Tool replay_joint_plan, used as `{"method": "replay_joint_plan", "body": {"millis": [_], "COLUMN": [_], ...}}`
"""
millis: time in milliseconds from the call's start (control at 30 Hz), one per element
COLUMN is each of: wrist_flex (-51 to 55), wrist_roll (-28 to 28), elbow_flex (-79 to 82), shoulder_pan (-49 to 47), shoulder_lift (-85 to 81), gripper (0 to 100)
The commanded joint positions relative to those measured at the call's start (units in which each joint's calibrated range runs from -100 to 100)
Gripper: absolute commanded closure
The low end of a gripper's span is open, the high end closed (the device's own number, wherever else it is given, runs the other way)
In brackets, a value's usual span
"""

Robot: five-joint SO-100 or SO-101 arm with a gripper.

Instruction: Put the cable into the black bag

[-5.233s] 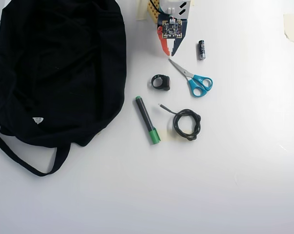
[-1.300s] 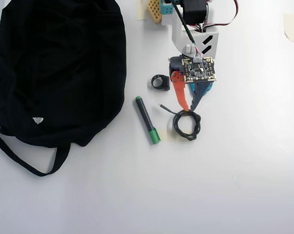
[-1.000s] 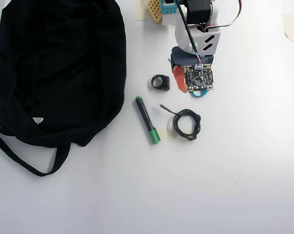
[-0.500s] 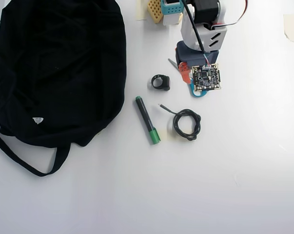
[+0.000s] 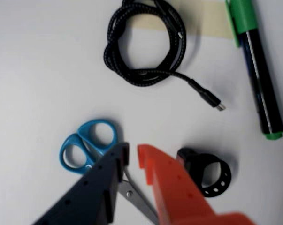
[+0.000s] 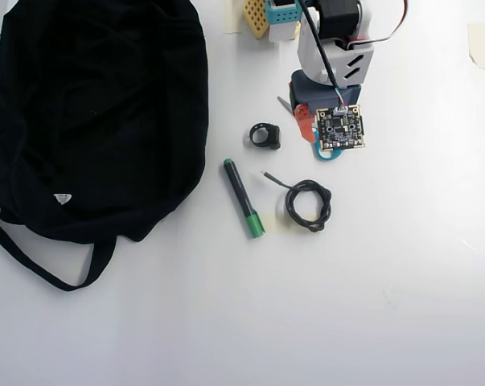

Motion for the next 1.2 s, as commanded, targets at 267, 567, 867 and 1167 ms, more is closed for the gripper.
{"method": "replay_joint_plan", "body": {"millis": [267, 567, 867, 1167], "wrist_flex": [-3.00, -4.99, -4.99, -5.24], "wrist_roll": [1.29, 3.44, 5.27, 7.11], "elbow_flex": [-1.59, -5.19, -10.94, -18.76], "shoulder_pan": [-0.23, 0.51, 1.26, 1.86], "shoulder_lift": [0.21, 7.68, 14.15, 21.95], "gripper": [80, 78, 73, 73]}}
